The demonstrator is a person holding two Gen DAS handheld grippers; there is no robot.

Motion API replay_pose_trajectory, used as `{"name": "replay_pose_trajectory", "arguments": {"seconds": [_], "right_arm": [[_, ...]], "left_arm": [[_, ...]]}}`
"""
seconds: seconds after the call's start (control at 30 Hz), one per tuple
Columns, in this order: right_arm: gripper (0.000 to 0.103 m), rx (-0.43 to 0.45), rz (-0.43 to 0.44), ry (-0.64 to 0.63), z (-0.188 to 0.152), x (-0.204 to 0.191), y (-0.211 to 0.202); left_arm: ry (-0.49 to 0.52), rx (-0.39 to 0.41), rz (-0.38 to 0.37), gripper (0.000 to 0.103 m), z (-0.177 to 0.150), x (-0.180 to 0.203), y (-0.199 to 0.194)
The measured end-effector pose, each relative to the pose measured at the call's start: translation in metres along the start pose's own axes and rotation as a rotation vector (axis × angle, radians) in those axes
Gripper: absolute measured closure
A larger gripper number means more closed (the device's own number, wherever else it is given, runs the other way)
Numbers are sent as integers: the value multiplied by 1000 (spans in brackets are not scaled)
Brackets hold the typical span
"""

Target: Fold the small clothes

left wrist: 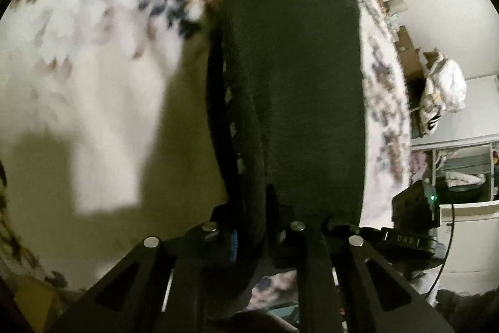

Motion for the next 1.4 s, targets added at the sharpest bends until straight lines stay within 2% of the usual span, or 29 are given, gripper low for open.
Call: {"name": "replay_pose_trajectory", "arguments": {"seconds": [0.17, 0.27, 0.4, 0.47, 0.57, 0.77, 0.87, 0.93, 0.97, 1.0, 1.03, 1.1, 1.13, 1.17, 1.27, 1.4], "right_arm": [[96, 35, 123, -20, 2, -38, -44], [96, 74, 185, -36, 17, -61, -75], [96, 139, 261, -51, 55, -100, -110], [96, 174, 281, -56, 79, -111, -127], [96, 237, 289, -35, 131, -125, -142], [96, 362, 245, 38, 263, -130, -149], [96, 389, 231, 103, 328, -121, -143], [95, 372, 232, 139, 369, -112, -134], [92, 356, 236, 166, 385, -106, -125], [89, 342, 246, 202, 402, -101, -117], [76, 335, 246, 221, 412, -95, -112], [49, 335, 248, 258, 426, -88, -110], [44, 351, 266, 256, 427, -88, -113], [43, 363, 270, 235, 427, -89, -117], [42, 380, 154, 135, 420, -95, -129], [42, 330, -125, -55, 420, -106, -121]], "left_arm": [[-30, 36, -90, 92, 16, 27, -33], [-31, 75, -136, 92, 40, 47, -53], [-20, 139, -196, 93, 91, 81, -70], [-11, 164, -238, 92, 127, 97, -70], [-4, 179, -268, 92, 181, 108, -58], [2, 167, -292, 93, 304, 125, 2], [-9, 168, -304, 92, 357, 128, 20], [-31, 171, -314, 89, 389, 127, 31], [-35, 173, -311, 85, 400, 126, 34], [-35, 174, -297, 71, 410, 126, 38], [-27, 171, -290, 55, 417, 125, 40], [-7, 175, -282, 47, 420, 122, 41], [15, 169, -270, 46, 419, 120, 42], [37, 157, -246, 46, 417, 119, 45], [102, 115, -184, 46, 404, 116, 59], [212, 50, -74, 46, 388, 129, 95]]}}
Point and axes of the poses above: each gripper's, at about its wrist camera, not at the fingertips, and y roughly the way its jaws point, x to its right, z to its top, the point moved 2 cm from there along y, roughly the way its jaws point, and after that the axes turned 6 degrees about -y, right-handed, at the moved point
